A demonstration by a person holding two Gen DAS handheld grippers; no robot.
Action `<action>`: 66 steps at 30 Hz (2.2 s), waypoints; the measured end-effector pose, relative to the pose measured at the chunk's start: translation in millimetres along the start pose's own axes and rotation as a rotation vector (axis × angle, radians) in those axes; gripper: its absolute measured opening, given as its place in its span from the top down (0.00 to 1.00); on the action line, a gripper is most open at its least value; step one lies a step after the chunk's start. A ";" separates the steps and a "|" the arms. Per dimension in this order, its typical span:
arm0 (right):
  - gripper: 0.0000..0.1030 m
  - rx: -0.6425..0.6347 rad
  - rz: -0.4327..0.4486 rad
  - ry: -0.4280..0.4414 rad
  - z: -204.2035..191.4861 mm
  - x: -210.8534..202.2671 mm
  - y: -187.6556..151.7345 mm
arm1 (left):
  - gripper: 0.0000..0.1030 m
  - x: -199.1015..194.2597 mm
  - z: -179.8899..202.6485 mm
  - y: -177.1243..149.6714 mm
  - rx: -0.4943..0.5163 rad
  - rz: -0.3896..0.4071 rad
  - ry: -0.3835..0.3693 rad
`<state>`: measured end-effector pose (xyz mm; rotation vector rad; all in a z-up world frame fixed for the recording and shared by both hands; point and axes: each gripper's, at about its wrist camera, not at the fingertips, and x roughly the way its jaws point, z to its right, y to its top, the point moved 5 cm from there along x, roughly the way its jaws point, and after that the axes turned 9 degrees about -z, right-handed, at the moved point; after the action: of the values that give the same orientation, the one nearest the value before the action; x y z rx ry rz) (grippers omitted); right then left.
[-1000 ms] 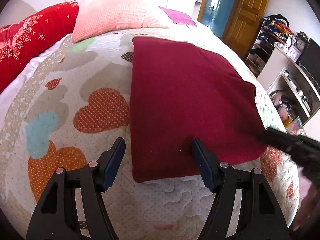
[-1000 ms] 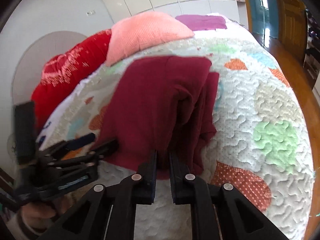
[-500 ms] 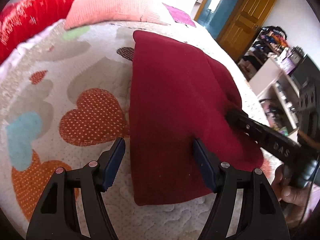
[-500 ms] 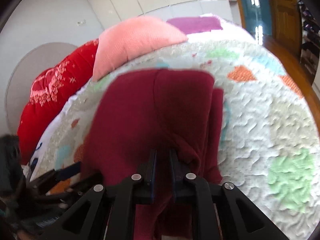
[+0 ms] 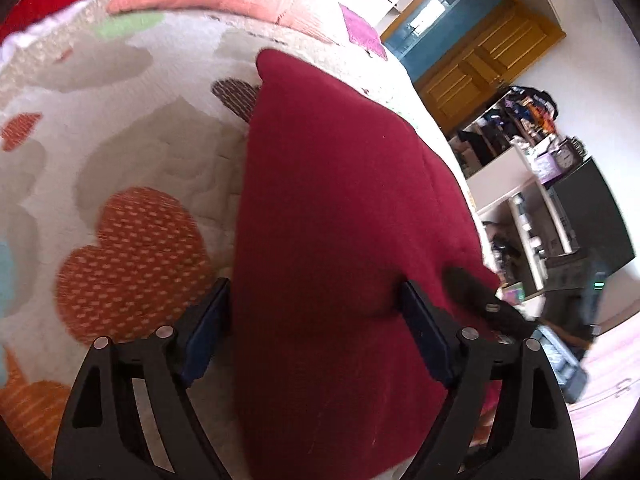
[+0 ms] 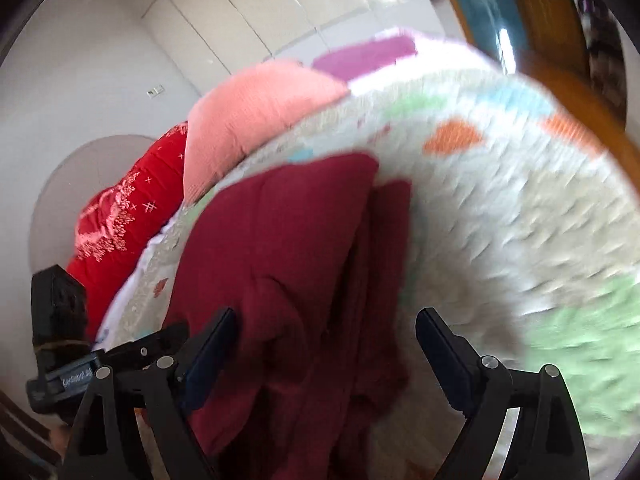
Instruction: Fold small clothes
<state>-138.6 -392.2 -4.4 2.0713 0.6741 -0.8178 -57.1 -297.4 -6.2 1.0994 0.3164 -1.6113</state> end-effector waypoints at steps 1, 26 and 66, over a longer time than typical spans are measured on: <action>0.16 0.017 -0.014 0.013 3.6 7.7 0.9 | 0.19 1.2 1.1 0.6 0.004 -0.001 -0.005; 0.53 -0.120 -0.009 0.006 -53.2 -97.2 -110.7 | 0.40 -96.0 22.4 -140.3 0.091 0.028 0.184; 0.64 -0.348 -0.006 -0.228 -91.5 -79.0 -141.8 | 0.34 -88.9 29.6 -126.2 0.188 0.180 0.491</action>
<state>-258.9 -254.2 30.2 1.6373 0.6452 -0.8571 -185.0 -217.1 37.3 1.6214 0.3780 -1.2156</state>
